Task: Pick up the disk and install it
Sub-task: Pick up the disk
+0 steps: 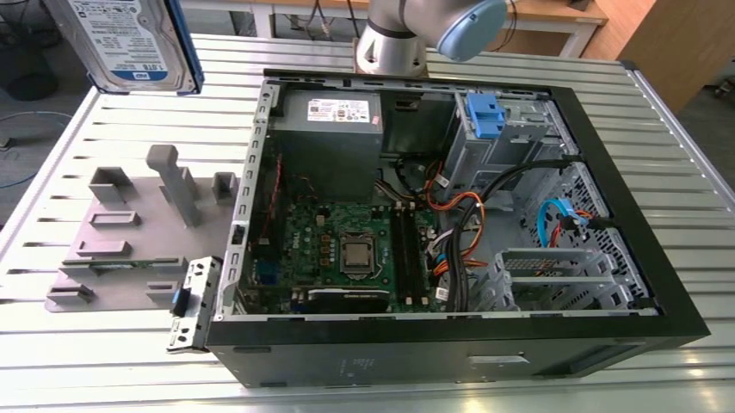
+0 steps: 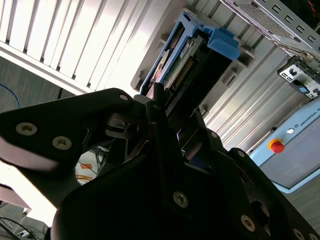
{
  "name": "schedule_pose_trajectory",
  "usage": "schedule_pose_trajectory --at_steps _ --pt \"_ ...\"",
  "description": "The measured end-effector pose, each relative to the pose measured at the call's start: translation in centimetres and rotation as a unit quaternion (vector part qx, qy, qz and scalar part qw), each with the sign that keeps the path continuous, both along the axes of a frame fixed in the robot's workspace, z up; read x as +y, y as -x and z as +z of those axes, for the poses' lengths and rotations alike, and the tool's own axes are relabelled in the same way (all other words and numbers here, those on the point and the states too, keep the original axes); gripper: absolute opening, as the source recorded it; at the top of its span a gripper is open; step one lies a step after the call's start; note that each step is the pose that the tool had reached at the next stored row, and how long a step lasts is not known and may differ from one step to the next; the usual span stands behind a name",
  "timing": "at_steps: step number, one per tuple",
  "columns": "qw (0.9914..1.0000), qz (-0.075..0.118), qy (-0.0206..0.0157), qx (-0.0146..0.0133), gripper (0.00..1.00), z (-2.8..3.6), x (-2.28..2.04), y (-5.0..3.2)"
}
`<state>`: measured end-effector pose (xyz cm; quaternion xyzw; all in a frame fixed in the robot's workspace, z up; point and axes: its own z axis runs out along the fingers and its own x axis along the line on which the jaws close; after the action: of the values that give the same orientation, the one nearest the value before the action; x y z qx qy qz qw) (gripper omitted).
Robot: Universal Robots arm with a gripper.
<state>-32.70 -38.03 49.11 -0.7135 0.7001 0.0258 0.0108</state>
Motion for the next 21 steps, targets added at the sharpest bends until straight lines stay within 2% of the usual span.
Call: schedule_pose_trajectory --at_steps 5,21 --pt "1.00000 0.000 0.0000 0.0000 0.35 -0.01 0.00 -0.39" --pt "1.00000 0.000 0.0000 0.0000 0.35 0.00 0.00 -0.71"
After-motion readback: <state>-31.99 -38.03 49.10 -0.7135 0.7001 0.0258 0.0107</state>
